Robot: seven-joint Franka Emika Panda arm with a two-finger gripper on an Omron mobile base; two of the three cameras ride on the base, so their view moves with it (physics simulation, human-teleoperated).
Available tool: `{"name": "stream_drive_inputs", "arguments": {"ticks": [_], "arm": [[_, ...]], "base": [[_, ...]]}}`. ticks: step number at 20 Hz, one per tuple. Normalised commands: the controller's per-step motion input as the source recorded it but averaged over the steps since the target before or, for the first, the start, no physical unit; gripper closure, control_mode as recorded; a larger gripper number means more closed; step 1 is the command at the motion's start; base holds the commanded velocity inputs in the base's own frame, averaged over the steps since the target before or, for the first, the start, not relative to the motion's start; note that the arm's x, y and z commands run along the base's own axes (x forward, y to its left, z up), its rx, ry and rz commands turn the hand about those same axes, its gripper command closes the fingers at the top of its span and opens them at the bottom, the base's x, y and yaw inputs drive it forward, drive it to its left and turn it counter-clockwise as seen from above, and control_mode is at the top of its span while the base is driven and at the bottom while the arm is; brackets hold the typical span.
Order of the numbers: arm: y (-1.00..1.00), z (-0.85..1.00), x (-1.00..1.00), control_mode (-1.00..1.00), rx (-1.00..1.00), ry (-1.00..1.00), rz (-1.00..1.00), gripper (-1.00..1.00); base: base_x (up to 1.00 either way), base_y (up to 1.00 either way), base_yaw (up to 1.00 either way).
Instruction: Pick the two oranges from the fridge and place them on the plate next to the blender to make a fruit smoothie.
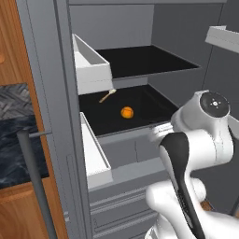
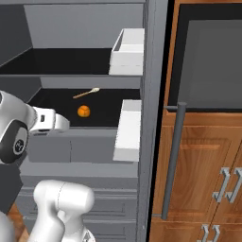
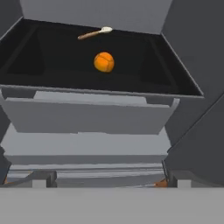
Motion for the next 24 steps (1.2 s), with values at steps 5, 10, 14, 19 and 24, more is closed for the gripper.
{"name": "stream_drive_inputs", "arguments": {"ticks": [5, 10, 14, 19, 24], "arm": [[0.07, 0.03, 0.74, -1.00, 0.10, -0.08, -0.26, -1.00], [-0.19, 0.02, 0.80, -1.00, 0.19, 0.02, 0.05, -1.00], [-0.16, -0.04, 0.37, -1.00, 0.08, 0.18, 0.24, -1.00], [0.10, -0.31, 0.34, -1.00, 0.00, -0.05, 0.01, -1.00], [0.26, -0.46, 0.65, -1.00, 0.01, -0.01, 0.00, -1.00]], "base": [[0.00, 0.00, 0.00], [0.00, 0.00, 0.00], [0.00, 0.00, 0.00], [0.00, 0.00, 0.00], [0.00, 0.00, 0.00]]}}
